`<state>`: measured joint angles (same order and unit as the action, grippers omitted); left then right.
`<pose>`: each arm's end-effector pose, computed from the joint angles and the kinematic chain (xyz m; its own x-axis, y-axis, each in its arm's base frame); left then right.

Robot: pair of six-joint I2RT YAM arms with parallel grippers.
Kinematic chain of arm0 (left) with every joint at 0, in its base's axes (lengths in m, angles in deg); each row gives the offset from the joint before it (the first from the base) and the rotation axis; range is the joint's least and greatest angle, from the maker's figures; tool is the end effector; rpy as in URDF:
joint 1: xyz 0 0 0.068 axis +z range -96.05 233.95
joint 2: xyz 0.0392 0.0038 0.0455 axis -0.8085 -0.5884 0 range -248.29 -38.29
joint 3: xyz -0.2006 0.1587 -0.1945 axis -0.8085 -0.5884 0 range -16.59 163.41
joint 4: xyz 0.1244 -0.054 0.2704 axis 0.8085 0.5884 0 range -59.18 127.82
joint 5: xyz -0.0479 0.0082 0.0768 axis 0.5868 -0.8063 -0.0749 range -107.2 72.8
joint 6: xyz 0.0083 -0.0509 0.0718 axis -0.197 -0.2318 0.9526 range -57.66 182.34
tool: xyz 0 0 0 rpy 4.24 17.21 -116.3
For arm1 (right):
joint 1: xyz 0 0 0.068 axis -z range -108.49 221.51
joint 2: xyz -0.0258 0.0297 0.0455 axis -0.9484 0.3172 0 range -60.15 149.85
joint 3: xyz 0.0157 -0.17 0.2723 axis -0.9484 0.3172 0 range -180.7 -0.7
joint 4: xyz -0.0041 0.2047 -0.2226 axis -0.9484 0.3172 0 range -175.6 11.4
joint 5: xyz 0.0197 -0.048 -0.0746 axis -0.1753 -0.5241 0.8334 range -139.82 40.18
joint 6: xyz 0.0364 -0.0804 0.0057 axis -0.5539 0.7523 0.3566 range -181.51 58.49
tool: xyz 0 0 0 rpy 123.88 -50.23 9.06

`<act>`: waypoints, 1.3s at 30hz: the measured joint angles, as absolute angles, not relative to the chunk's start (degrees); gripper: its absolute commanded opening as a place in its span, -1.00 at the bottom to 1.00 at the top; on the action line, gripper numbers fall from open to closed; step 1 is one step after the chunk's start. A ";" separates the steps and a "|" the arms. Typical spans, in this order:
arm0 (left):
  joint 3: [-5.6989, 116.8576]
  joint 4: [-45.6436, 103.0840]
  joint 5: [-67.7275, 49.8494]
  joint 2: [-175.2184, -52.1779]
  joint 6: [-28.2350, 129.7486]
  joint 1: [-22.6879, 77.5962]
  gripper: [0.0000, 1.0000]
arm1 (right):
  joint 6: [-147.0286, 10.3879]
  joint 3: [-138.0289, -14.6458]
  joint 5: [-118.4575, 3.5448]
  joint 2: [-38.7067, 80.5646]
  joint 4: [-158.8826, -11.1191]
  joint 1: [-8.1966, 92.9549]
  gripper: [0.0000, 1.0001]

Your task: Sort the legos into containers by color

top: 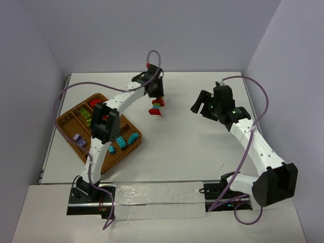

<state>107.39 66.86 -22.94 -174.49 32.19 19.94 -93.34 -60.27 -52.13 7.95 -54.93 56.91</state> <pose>0.5369 -0.3528 0.2148 -0.7866 -0.0720 -0.6133 0.1230 0.9550 -0.2699 0.3041 0.0825 0.3249 -0.6684 0.3705 -0.6449 0.0829 0.8988 0.4305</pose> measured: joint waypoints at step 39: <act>81.45 76.76 -25.00 -150.14 -0.01 23.98 -1.00 | -111.67 -72.95 -62.79 39.28 -78.51 37.11 0.51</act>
<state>81.45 76.76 -25.00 -150.14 -0.01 23.98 -111.67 -72.95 -62.79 39.28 -78.51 37.11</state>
